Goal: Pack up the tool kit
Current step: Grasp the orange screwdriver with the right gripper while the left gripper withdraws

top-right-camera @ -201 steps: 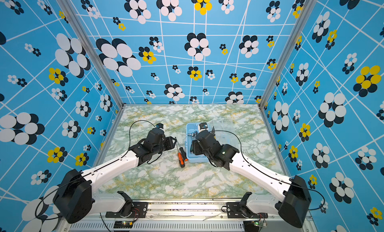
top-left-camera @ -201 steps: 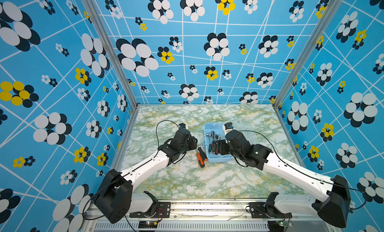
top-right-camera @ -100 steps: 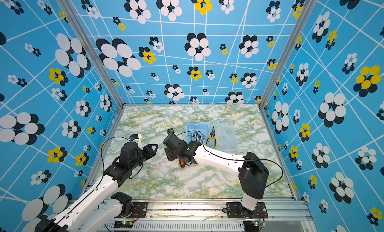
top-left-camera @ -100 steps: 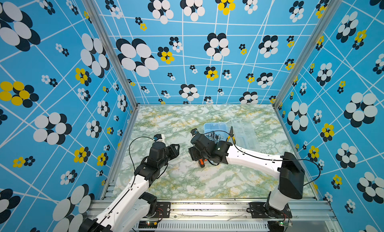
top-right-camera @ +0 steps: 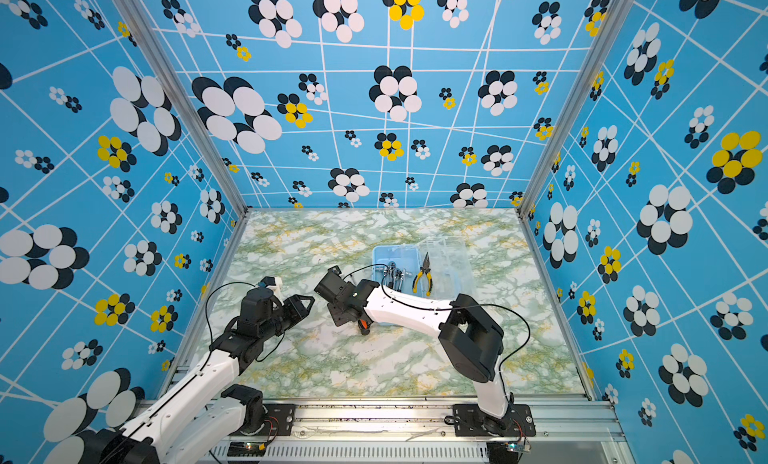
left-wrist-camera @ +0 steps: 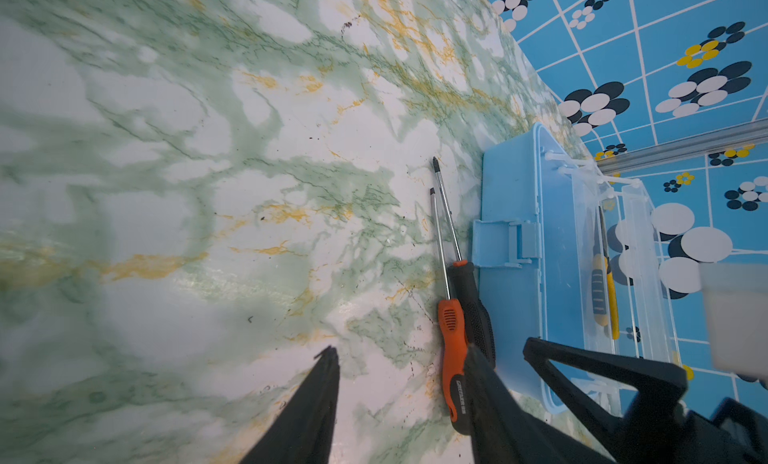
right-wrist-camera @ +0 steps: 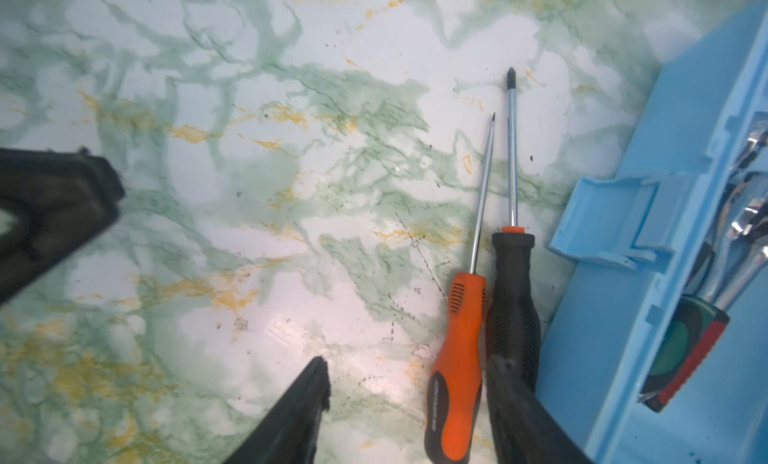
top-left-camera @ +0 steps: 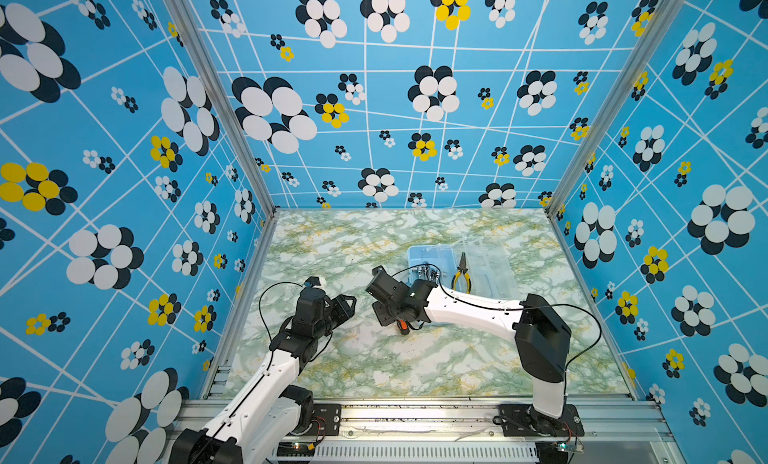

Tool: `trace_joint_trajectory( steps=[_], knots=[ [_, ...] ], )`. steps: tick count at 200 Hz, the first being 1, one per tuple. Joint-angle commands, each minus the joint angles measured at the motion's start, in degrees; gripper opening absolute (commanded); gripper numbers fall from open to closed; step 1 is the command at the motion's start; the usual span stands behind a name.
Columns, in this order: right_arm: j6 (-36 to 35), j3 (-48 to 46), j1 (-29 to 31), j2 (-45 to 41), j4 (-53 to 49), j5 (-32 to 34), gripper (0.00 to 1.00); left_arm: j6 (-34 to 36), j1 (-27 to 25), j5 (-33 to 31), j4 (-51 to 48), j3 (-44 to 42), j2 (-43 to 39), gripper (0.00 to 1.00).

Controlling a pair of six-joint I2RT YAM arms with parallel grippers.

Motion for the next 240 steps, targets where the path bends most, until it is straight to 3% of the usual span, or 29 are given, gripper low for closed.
trace_joint_trajectory(
  steps=[1, 86, 161, 193, 203, 240],
  knots=[
    [0.71, 0.93, -0.34, 1.77, -3.91, 1.42, 0.63, 0.94, 0.44, 1.16, 1.98, 0.54, 1.25, 0.50],
    [2.00, -1.77, -2.53, 5.68, -0.53, -2.64, 0.55, 0.97, 0.38, 0.93, 3.17, -0.42, 2.87, 0.50],
    [3.01, -2.46, -4.04, 10.31, 1.70, -5.12, 0.27, 1.23, 0.46, 0.64, 3.50, -0.18, 4.64, 0.49],
    [2.98, -2.57, -4.13, 10.62, 2.33, -5.91, 0.12, 1.45, 0.51, 0.74, 3.76, 0.15, 5.75, 0.49],
    [2.94, -2.32, -4.21, 10.62, 2.38, -6.34, 0.00, 1.58, 0.52, 0.91, 3.71, 0.44, 6.18, 0.49],
    [2.77, -2.12, -4.14, 7.43, 3.57, -9.15, 0.00, 2.26, 0.38, 1.09, 2.57, 1.81, 6.22, 0.51]
  ],
)
